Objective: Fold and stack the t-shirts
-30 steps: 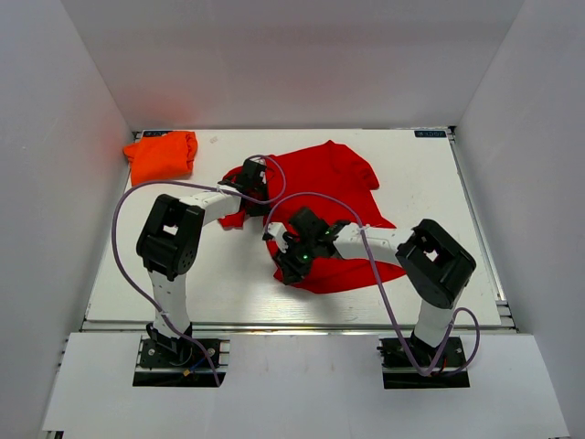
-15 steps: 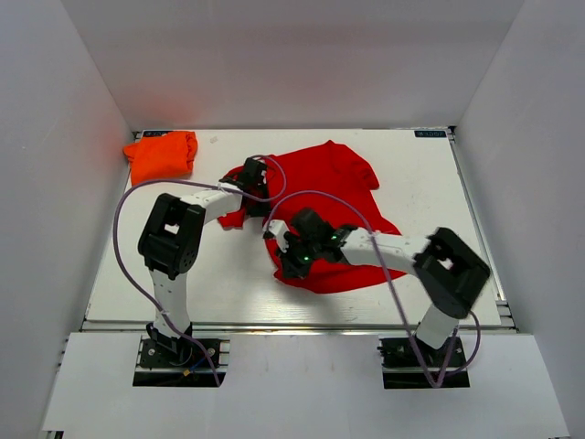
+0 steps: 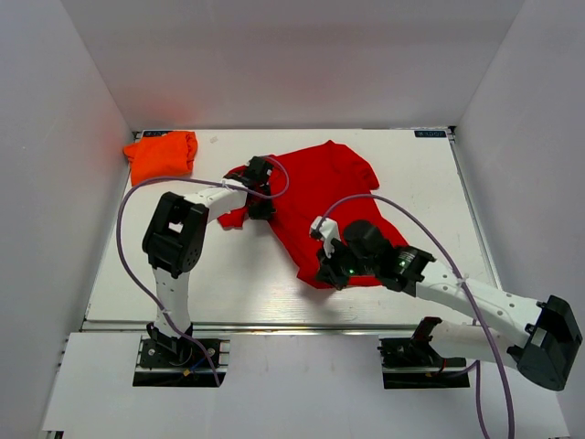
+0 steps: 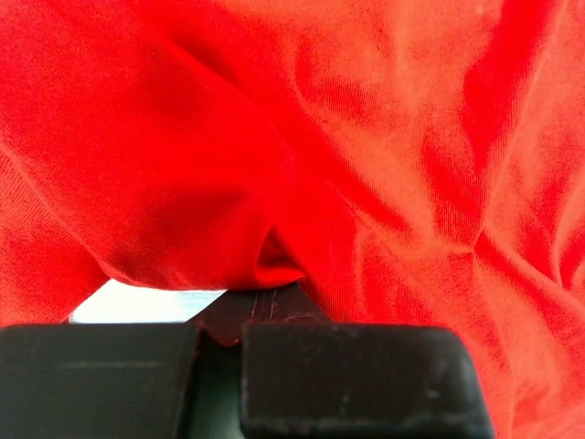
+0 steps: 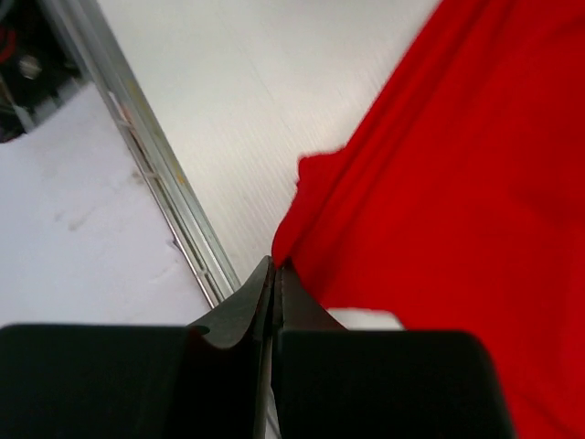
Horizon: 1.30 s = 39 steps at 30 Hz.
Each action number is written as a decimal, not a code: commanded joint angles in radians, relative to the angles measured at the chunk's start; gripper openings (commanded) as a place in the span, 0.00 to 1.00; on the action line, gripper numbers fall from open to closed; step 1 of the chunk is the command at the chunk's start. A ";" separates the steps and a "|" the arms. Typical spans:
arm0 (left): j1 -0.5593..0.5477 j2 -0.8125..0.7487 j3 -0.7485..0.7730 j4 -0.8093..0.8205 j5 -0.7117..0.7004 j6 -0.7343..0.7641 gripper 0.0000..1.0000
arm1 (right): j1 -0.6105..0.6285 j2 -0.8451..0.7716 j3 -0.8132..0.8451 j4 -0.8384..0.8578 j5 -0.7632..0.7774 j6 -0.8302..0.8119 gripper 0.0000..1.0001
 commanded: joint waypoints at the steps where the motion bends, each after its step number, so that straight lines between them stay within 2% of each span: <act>1: 0.017 0.050 -0.004 -0.065 -0.113 -0.003 0.00 | 0.021 -0.084 -0.020 -0.157 0.012 0.097 0.00; 4: 0.017 0.050 -0.004 -0.074 -0.133 -0.003 0.00 | 0.022 -0.133 -0.055 -0.202 0.047 0.163 0.00; 5: 0.017 0.050 -0.004 -0.074 -0.133 -0.003 0.00 | 0.021 -0.144 -0.062 -0.212 0.058 0.170 0.03; 6: 0.017 0.050 -0.013 -0.074 -0.133 -0.003 0.00 | 0.022 -0.146 -0.077 -0.234 0.062 0.196 0.15; 8: 0.017 0.031 -0.022 -0.065 -0.133 -0.003 0.00 | 0.024 -0.138 -0.091 -0.248 0.064 0.201 0.23; 9: 0.017 0.031 -0.022 -0.065 -0.133 -0.003 0.00 | 0.027 -0.133 -0.089 -0.252 0.065 0.198 0.31; 10: 0.017 0.031 -0.022 -0.065 -0.133 -0.003 0.00 | 0.024 -0.123 -0.076 -0.254 0.068 0.198 0.33; 12: 0.017 0.022 -0.022 -0.065 -0.144 -0.003 0.00 | 0.029 -0.113 -0.065 -0.255 0.067 0.189 0.45; 15: 0.017 0.013 -0.022 -0.074 -0.144 -0.003 0.00 | 0.038 -0.091 -0.036 -0.225 0.097 0.169 0.50; 21: 0.017 0.013 -0.022 -0.065 -0.134 -0.003 0.00 | 0.090 0.147 0.059 -0.080 0.210 0.183 0.48; 23: 0.017 0.013 -0.022 -0.065 -0.134 -0.003 0.00 | 0.111 0.185 0.067 0.051 0.307 0.247 0.45; 25: 0.017 0.013 -0.031 -0.065 -0.125 -0.003 0.00 | 0.130 0.262 0.075 0.165 0.387 0.334 0.35; 29: 0.017 0.013 -0.040 -0.065 -0.116 -0.003 0.00 | 0.161 0.399 0.128 0.270 0.495 0.422 0.35; 34: 0.017 0.022 -0.050 -0.055 -0.105 0.006 0.00 | 0.200 0.584 0.271 0.248 0.599 0.450 0.37; 39: 0.017 0.031 -0.059 -0.055 -0.105 0.016 0.00 | 0.211 0.699 0.348 0.206 0.697 0.502 0.40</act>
